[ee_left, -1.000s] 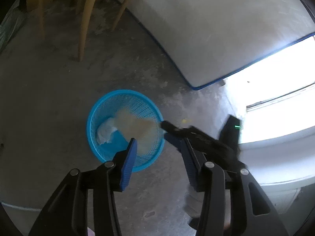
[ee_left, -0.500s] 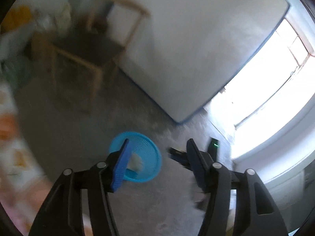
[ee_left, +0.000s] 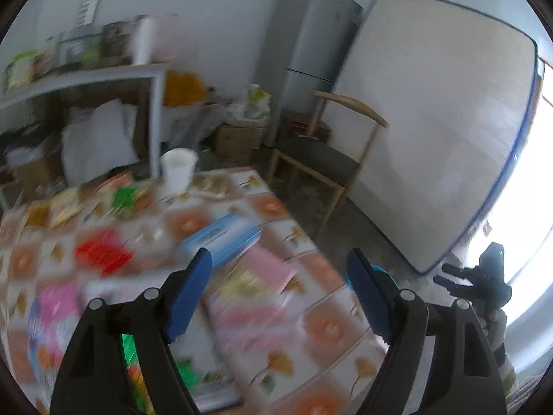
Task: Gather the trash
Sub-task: 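Return both tools to the table, then grasp clear plastic bag with right gripper while left gripper grasps yellow snack wrapper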
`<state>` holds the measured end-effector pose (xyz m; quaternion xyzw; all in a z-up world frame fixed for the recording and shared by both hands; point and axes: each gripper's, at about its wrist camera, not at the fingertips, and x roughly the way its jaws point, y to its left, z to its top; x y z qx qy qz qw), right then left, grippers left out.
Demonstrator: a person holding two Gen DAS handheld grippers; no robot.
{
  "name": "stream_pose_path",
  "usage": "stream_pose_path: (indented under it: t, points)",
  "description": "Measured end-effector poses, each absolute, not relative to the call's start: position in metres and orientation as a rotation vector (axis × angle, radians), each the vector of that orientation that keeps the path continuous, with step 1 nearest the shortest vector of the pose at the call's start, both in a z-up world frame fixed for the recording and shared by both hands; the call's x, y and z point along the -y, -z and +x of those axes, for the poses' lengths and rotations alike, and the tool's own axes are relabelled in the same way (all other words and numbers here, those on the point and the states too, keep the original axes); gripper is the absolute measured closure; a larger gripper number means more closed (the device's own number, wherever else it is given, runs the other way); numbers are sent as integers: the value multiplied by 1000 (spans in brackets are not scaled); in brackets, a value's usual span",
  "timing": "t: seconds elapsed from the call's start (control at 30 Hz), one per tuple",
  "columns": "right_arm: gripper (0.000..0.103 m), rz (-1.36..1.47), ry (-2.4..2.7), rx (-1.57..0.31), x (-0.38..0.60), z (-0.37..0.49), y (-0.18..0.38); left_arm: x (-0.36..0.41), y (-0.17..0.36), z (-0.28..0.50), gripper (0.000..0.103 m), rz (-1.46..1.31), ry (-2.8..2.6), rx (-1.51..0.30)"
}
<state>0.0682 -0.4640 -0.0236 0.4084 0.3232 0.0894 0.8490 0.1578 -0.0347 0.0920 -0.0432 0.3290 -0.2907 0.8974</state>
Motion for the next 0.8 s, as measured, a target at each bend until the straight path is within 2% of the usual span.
stream_pose_path:
  t: [0.23,0.57,0.67,0.77,0.8]
  points:
    - [33,866,-442,-812,367,119,16,-9,-51,106,25,-113,529,-646]
    - [33,929,-478,-1013,284,187,67,-5,-9,80,25,-30,484,-606]
    - [38,938,-473,-1060,274,199,79,-2,-2,80,25,-47,503,-625]
    - [47,925,-479,-1097,264,202,82,2,3,80,25,-40,515,-629]
    - [53,916,-484,-1113,261,202,82,4,5,80,25,-25,517,-624]
